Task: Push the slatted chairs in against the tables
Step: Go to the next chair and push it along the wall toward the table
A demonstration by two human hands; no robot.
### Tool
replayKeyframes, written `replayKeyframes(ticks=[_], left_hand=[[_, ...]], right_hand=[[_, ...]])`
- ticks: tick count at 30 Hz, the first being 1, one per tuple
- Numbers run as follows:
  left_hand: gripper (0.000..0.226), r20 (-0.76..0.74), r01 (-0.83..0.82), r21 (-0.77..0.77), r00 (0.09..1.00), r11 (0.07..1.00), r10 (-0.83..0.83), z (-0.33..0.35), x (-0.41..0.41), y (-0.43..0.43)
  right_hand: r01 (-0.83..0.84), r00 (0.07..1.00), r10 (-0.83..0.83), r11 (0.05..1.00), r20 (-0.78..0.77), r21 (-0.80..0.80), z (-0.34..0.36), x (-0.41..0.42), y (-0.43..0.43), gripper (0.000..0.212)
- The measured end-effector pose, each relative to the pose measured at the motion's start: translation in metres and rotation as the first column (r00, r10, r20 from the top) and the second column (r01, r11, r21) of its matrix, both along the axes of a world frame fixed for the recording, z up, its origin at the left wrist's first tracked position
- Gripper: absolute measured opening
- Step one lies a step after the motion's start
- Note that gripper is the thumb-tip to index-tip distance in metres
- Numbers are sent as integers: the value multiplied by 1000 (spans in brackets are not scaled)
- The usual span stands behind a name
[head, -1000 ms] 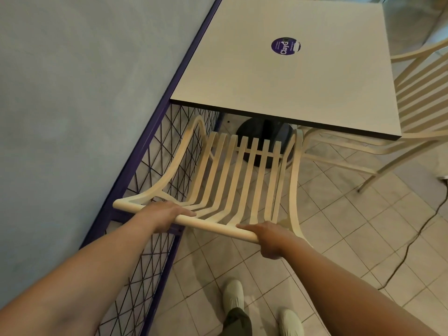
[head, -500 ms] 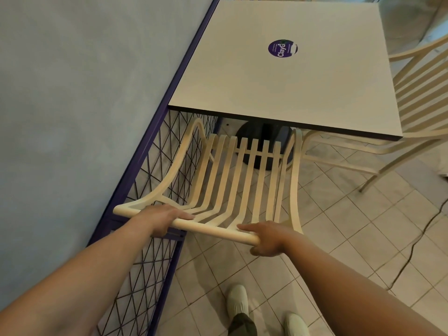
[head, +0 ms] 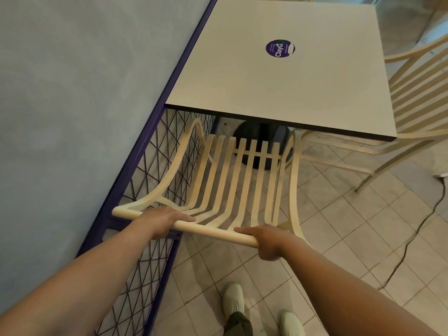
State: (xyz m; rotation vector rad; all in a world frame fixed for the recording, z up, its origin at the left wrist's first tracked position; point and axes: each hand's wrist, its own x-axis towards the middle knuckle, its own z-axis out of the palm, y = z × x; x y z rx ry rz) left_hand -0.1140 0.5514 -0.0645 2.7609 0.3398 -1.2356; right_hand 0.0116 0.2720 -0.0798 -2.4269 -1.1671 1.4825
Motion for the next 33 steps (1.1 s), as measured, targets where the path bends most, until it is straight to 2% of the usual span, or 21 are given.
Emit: replayKeyframes(ticks=[22,33], left_hand=[[84,44,12,-4,999,1000,-12,2,2,6],[90,131,15,40,991,999,-20,2,-6,2]], right_hand=[[-23,999,23,1000,37,2,2,-3,11,89],[50,997,-52,998,63,33,0,-6,6,83]])
